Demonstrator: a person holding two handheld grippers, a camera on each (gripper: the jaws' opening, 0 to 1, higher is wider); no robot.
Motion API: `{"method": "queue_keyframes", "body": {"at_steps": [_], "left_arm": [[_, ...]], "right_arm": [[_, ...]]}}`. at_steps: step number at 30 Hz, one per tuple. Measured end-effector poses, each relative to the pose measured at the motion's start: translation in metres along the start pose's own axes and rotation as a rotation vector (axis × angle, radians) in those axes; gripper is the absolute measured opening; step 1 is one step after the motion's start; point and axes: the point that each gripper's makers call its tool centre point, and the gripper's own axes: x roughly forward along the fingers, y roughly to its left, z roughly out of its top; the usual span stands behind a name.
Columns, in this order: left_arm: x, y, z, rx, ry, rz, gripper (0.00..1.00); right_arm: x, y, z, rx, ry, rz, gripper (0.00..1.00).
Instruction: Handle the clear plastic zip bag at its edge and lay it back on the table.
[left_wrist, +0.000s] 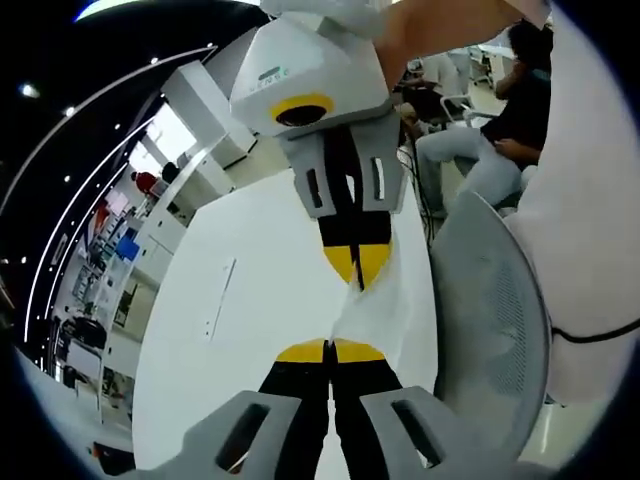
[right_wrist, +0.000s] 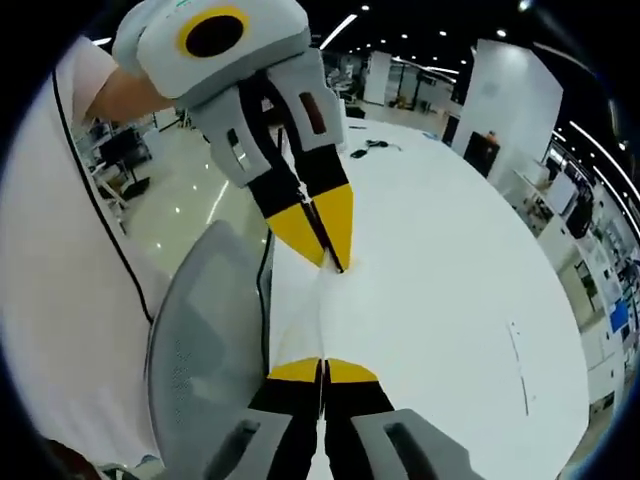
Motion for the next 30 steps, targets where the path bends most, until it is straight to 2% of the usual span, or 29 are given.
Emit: {"method": "queue_keyframes", "body": {"at_steps": [8,15,17,24,30], "left_arm": [[0.002,0.002,-0.007,-0.011,0.024,-0.005,0.00],[0.006,0.000,-0.009,-0.015,0.027,-0.014,0.00],[0.006,0.001,-0.008,-0.012,0.026,-0.009,0.03],[0.007,0.004,0.005,-0.004,-0.016,0.010,0.16],[0.010,-0.005,0.021,0.019,-0.044,-0.011,0.17]], "right_arm": [[0.000,-0.005,0.000,0.011,-0.003,-0.007,0.00],[-0.001,-0.009,-0.004,-0.005,0.033,-0.024,0.00],[-0.001,-0.012,-0.005,0.001,0.041,-0.031,0.00],[-0.001,-0.017,-0.008,-0.014,0.079,-0.057,0.00],[-0.002,-0.020,-0.004,-0.014,0.088,-0.079,0.00]]}}
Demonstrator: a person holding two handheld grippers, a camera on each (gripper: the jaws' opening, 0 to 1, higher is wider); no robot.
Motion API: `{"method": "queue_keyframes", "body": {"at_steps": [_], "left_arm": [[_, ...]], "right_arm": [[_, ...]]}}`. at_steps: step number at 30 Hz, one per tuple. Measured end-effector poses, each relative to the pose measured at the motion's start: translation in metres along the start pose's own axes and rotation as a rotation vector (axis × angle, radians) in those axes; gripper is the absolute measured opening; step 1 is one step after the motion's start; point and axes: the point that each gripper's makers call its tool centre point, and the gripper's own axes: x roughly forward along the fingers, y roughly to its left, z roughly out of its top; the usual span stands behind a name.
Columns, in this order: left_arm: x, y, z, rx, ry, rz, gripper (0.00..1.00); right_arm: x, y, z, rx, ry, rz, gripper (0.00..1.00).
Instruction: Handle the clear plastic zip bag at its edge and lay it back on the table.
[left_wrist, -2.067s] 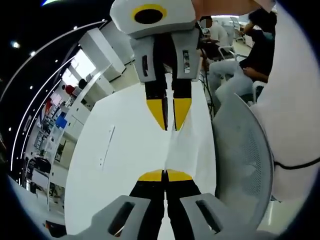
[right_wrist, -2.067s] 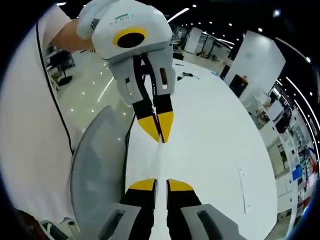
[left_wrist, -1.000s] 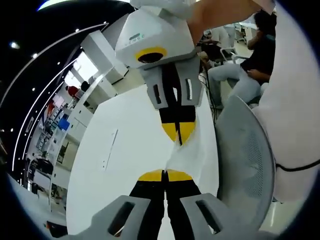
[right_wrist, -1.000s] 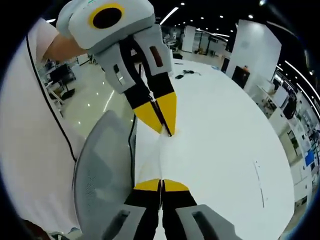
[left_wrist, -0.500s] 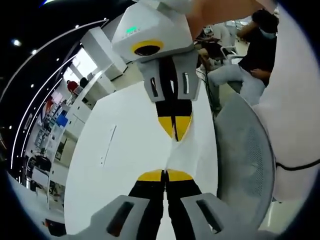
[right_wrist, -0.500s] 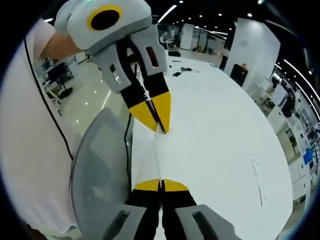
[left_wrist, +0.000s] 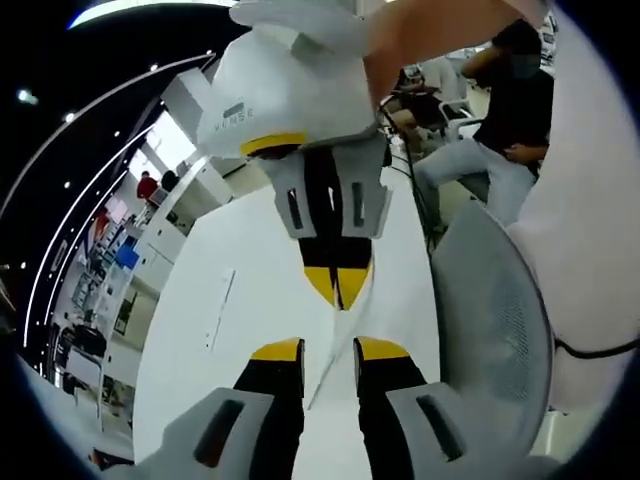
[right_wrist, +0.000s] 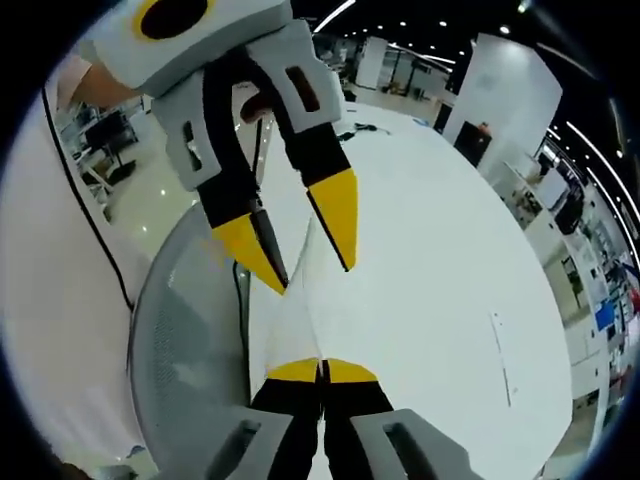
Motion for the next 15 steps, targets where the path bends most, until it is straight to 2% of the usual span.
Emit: {"method": "queue_keyframes", "body": {"at_steps": [4,8,15], "left_arm": [[0.004,-0.011,0.009,0.023,-0.012,-0.038,0.16],[0.009,-0.017,0.012,0.039,-0.009,-0.052,0.16],[0.012,-0.020,0.012,0.073,0.010,-0.043,0.14]], "right_arm": [[0.000,-0.002,0.002,-0.005,0.006,-0.012,0.00],[0.000,-0.002,0.003,-0.015,0.011,-0.018,0.00],[-0.002,-0.004,0.004,-0.021,0.030,-0.038,0.00]]}}
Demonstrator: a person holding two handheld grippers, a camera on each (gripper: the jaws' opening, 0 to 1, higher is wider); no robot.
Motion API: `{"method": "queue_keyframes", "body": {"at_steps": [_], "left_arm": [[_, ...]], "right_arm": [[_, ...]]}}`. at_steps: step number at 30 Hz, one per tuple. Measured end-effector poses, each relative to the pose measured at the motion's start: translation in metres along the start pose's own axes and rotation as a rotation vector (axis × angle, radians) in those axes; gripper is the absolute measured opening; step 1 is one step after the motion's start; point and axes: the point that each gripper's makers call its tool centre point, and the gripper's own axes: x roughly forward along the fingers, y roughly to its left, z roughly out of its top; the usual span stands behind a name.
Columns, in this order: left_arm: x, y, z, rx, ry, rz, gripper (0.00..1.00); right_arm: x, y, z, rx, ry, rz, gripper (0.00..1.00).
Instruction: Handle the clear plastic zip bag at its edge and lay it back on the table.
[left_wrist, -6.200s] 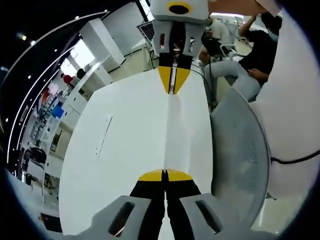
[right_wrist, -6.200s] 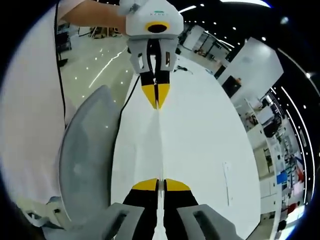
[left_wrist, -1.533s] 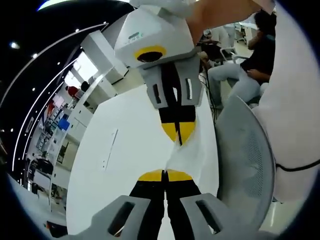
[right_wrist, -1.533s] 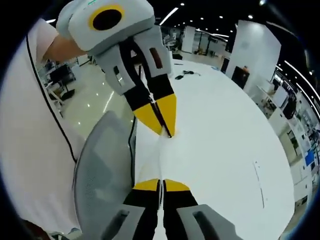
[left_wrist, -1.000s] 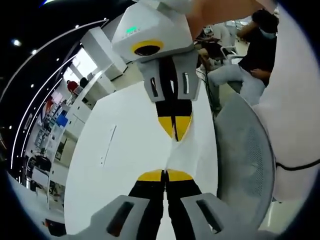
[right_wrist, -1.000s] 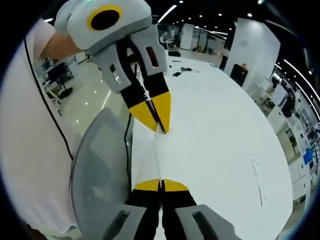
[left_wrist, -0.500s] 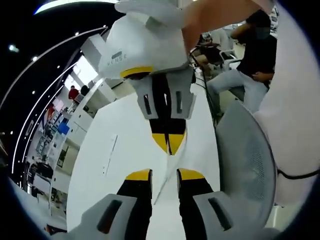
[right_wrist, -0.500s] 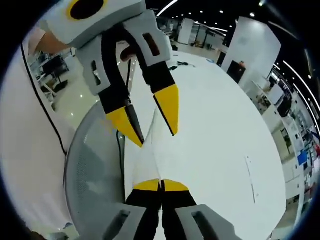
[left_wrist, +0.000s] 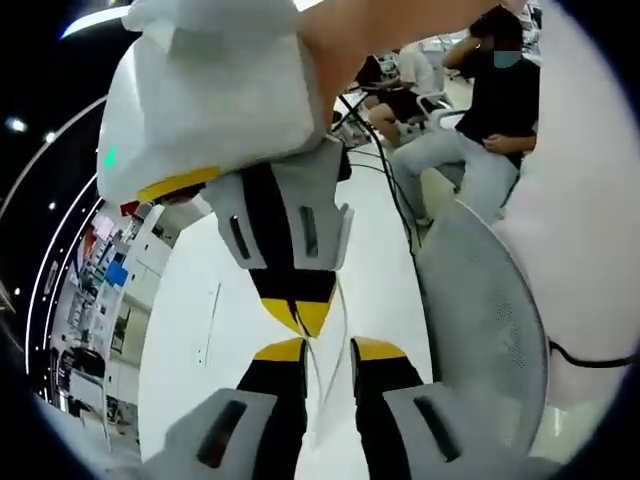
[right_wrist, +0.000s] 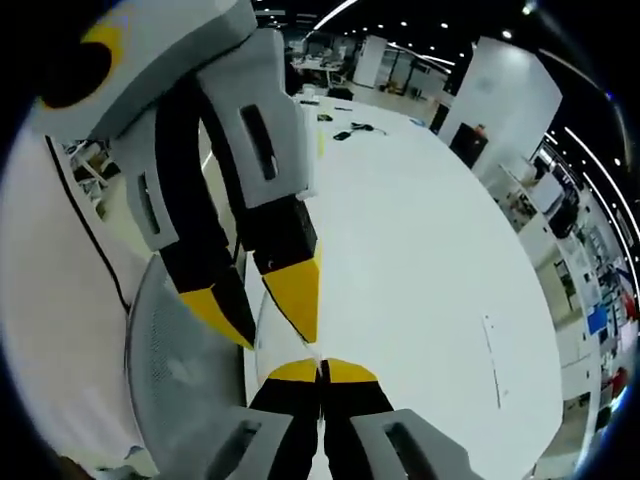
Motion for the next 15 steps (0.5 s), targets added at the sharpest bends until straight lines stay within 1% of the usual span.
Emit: {"method": "queue_keyframes", "body": {"at_steps": [2,4,11,15], "left_arm": [[-0.005,0.005,0.005,-0.012,-0.024,0.020,0.13],[-0.007,0.006,0.006,-0.018,-0.030,0.024,0.12],[-0.011,0.001,0.013,-0.005,-0.044,0.020,0.11],[-0.006,-0.002,0.009,0.001,-0.024,0.008,0.11]], "right_arm": [[0.000,0.000,-0.001,-0.004,0.008,-0.006,0.00],[0.000,0.001,-0.002,0.001,0.008,-0.006,0.00],[-0.002,-0.002,-0.001,0.004,0.017,-0.017,0.00],[-0.003,-0.001,0.002,0.004,0.010,-0.018,0.00]]}}
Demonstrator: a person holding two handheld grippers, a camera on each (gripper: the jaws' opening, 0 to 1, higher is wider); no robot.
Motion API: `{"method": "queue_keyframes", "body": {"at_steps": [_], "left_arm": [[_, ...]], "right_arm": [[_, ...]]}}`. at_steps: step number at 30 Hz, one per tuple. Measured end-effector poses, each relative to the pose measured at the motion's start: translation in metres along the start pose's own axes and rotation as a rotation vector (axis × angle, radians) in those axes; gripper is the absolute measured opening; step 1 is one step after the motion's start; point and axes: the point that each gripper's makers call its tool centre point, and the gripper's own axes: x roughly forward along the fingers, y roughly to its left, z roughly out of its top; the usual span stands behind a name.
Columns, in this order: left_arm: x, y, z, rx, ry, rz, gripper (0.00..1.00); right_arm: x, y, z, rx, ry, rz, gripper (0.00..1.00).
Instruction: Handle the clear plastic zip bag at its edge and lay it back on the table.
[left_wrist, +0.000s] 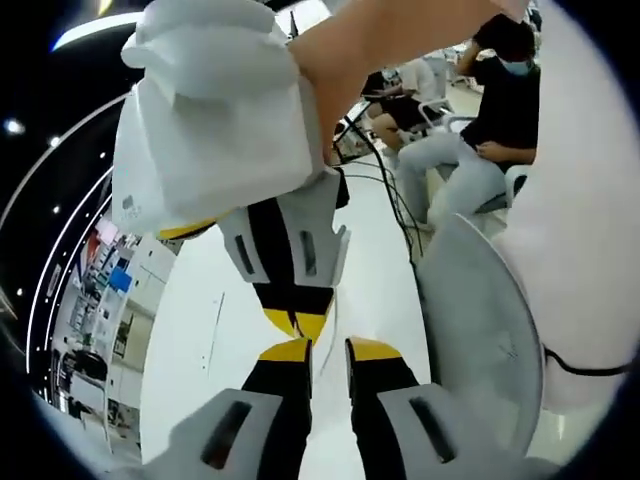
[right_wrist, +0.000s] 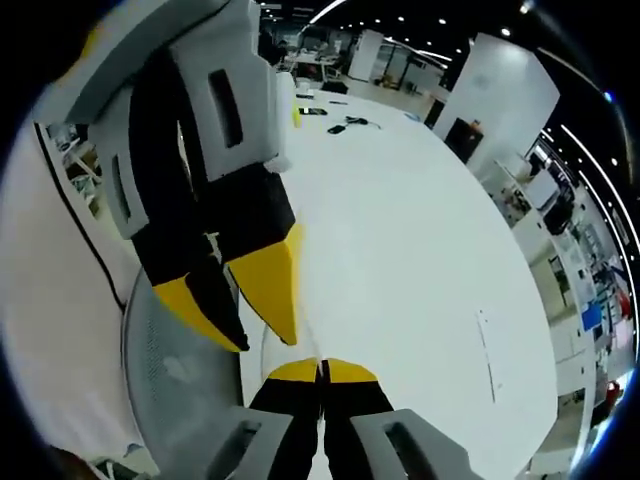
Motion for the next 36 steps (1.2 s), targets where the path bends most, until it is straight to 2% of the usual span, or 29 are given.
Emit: {"method": "queue_keyframes", "body": {"at_steps": [10,14,16,22,36], "left_arm": [[0.006,-0.004,-0.011,0.006,0.051,-0.013,0.09],[0.010,-0.008,-0.014,0.009,0.066,-0.025,0.06],[0.011,-0.010,-0.015,0.014,0.074,-0.032,0.00],[0.011,-0.014,-0.014,-0.003,0.069,-0.041,0.00],[0.008,-0.042,-0.006,-0.067,0.047,-0.136,0.00]], "right_arm": [[-0.006,0.003,0.006,-0.005,-0.008,-0.007,0.00],[-0.006,0.003,0.006,-0.001,-0.008,-0.008,0.00],[-0.006,0.003,0.006,0.005,-0.010,-0.008,0.00],[-0.006,0.003,0.007,0.009,-0.012,-0.015,0.00],[-0.010,-0.005,0.006,0.050,-0.034,-0.066,0.00]]}}
